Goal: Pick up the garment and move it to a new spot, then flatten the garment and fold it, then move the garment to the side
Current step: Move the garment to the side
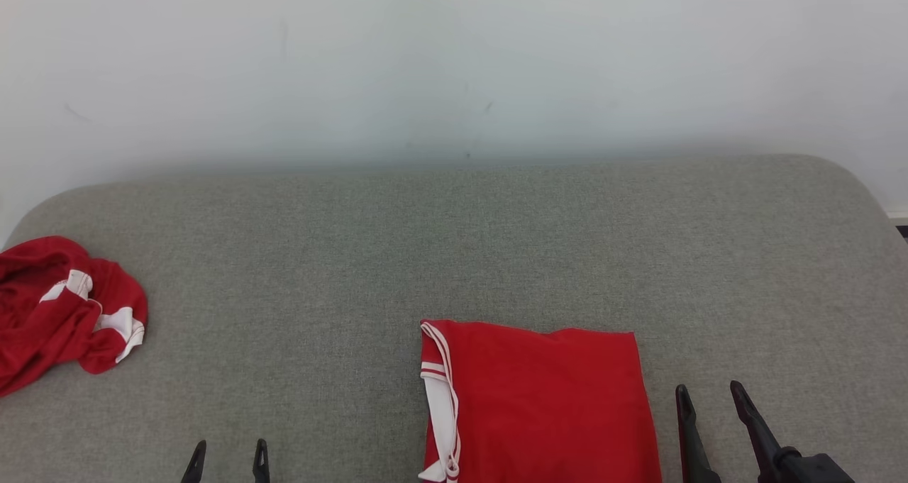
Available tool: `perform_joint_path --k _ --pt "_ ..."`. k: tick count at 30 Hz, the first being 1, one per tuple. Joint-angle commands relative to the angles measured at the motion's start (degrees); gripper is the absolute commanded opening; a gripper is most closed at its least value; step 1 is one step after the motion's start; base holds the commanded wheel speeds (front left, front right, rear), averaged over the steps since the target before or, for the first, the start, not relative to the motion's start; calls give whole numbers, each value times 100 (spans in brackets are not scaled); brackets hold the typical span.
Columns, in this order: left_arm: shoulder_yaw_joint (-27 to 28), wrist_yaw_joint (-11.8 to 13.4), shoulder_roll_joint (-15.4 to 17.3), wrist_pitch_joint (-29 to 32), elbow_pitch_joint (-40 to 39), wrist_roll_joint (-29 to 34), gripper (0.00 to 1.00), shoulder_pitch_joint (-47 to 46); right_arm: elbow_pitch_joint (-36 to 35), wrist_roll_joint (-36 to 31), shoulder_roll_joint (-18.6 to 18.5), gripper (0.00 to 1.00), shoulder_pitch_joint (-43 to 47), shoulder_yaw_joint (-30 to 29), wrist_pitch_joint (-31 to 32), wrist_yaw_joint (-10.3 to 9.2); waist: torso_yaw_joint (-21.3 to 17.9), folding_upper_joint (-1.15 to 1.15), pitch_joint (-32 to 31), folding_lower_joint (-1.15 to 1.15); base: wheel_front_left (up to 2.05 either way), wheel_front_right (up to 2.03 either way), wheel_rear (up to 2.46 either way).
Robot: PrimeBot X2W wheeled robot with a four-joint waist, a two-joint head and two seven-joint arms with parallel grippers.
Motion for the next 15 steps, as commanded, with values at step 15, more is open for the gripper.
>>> perform_joint_path --k 15 --pt "41 18 -18 -20 -11 -25 100 -10 99 -20 20 100 5 8 -4 -10 34 0 -28 0 0 0 0"
